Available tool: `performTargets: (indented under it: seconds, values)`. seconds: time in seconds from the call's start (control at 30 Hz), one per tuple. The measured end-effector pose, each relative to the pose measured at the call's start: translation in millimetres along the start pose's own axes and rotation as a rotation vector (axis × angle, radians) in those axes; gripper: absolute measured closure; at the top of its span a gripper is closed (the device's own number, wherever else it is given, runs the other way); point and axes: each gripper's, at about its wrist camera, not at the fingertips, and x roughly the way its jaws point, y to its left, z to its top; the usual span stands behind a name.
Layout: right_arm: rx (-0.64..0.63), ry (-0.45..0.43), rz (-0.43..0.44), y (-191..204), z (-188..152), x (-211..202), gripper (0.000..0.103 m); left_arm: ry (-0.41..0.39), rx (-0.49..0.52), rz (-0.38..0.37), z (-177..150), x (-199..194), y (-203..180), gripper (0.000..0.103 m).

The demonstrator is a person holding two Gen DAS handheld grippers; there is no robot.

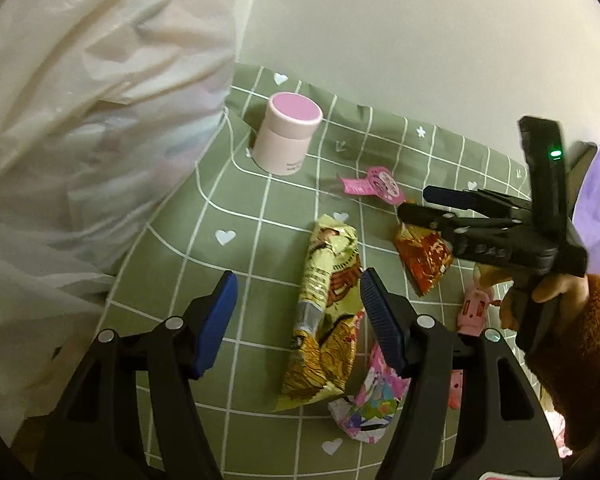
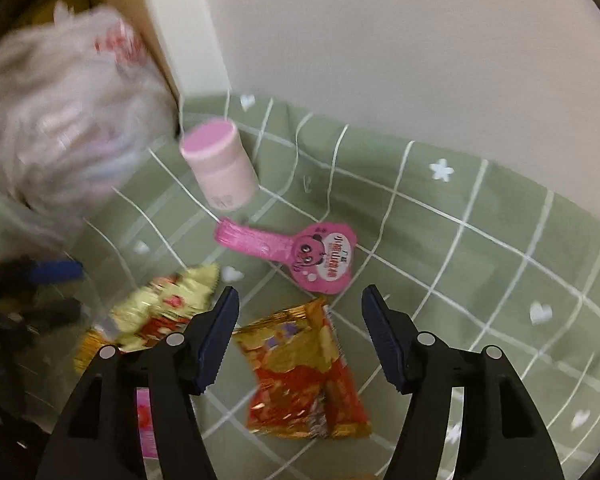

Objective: Collect trash
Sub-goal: 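Grasp the pink lollipop with the right gripper while the left grasps the pink Kleenex pack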

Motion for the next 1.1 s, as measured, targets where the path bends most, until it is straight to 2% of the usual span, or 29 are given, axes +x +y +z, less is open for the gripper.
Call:
performTargets:
  seconds: [0.03,0.17,0.27,0.4,0.43,0.47,0.57,0.73,0.97,1.1]
  values:
    - [-0.031,0.015,-0.029,2,3,7,0.043,-0.001,-0.004,0.001,0,0,2,0.043]
    - [-0.056,0.069,-0.001,5,20,28,0.047,0.009,-0.011,0.007,-3,3,6,0.043]
    - [-0.052,0.098,-0.057,1,33,39,0.052,0.01,-0.018,0.01,-4,4,9,0.043]
    - [-0.012,0.155,0.017,-6,36,49,0.054,0.008,-0.02,0.007,-3,4,11,0.043]
    - [-0.03,0.166,0.002,-3,35,52,0.06,0.009,-0.019,0.005,-3,4,11,0.043]
    - [-0.047,0.159,-0.02,0,35,52,0.064,0.01,-0.019,0.003,-4,4,11,0.043]
    - [-0.053,0.093,-0.058,2,26,36,0.065,0.014,-0.017,-0.008,-5,4,9,0.043]
    - [0.046,-0.032,-0.061,-5,4,-13,0.065,0.04,-0.015,-0.03,-9,10,5,0.043]
    - [0.23,-0.168,-0.117,-25,-58,-102,0.065,0.089,0.037,-0.099,-21,13,-23,0.043]
    - [0.333,-0.21,-0.151,-28,-101,-134,0.065,0.135,0.065,-0.141,-35,20,-42,0.043]
